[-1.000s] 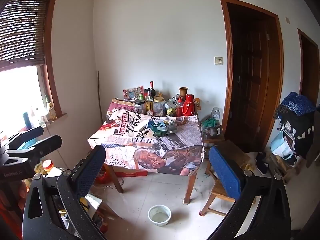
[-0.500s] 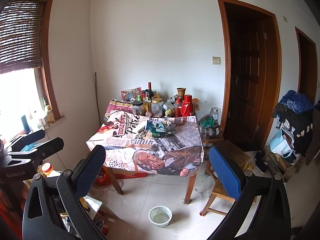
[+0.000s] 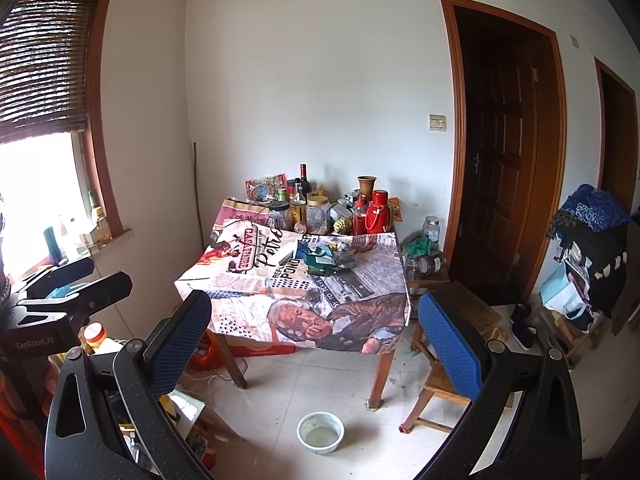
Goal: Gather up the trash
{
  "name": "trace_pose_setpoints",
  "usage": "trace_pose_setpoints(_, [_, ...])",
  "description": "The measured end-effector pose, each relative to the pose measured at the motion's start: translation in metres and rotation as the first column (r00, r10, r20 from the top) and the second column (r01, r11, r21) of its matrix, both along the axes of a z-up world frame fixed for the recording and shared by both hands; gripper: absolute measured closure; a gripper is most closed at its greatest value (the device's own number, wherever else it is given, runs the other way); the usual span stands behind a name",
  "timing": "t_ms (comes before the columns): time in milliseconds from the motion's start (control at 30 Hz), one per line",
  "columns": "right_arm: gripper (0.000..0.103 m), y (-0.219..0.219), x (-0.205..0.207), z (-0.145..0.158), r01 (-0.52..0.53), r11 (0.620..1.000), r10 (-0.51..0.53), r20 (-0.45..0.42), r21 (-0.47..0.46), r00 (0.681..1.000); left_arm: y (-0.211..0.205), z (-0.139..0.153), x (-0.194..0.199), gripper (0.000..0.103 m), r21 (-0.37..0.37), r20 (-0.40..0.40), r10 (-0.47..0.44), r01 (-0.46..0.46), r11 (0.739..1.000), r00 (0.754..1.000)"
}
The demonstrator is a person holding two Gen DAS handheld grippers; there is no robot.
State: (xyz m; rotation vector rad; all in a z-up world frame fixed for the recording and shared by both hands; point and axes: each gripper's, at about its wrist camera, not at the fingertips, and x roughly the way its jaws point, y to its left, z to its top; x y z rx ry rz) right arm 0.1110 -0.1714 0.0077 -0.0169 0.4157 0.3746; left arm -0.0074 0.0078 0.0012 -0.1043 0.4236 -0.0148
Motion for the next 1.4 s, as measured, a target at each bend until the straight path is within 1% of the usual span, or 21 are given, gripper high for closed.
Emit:
trace_pose_setpoints(267, [0.0, 0.001, 0.002, 0.001, -0.009, 1.0, 0.009, 0.001, 0.004, 1.0, -0.003, 0.0, 0.002, 0.0, -0.001, -0.014, 0.005, -0.005, 1.0, 1.0])
trace_pose_setpoints(567, [0.0, 0.003, 0.003, 0.001, -0.006, 1.0, 0.006, 0.001, 0.005, 1.0, -0.005, 0.004, 0.004, 0.0, 0.001, -0.007, -0.003, 0.003, 1.0, 1.0])
trace_pose_setpoints(967, [0.0, 0.004, 0.005, 0.0, -0.009, 1.0, 0.009, 0.0, 0.007, 1.0, -0.006, 0.001, 0.005, 0.0, 0.005, -0.009, -0.005, 0.005, 1.0, 1.0])
trace_pose_setpoints(1400, [0.0, 0.001, 0.015, -0.005, -0.018, 1.0, 0.018, -0.011, 0.012, 1.0, -0.009, 0.0, 0.011, 0.0, 0.01, -0.011, 0.004, -0.004, 1.0, 1.0])
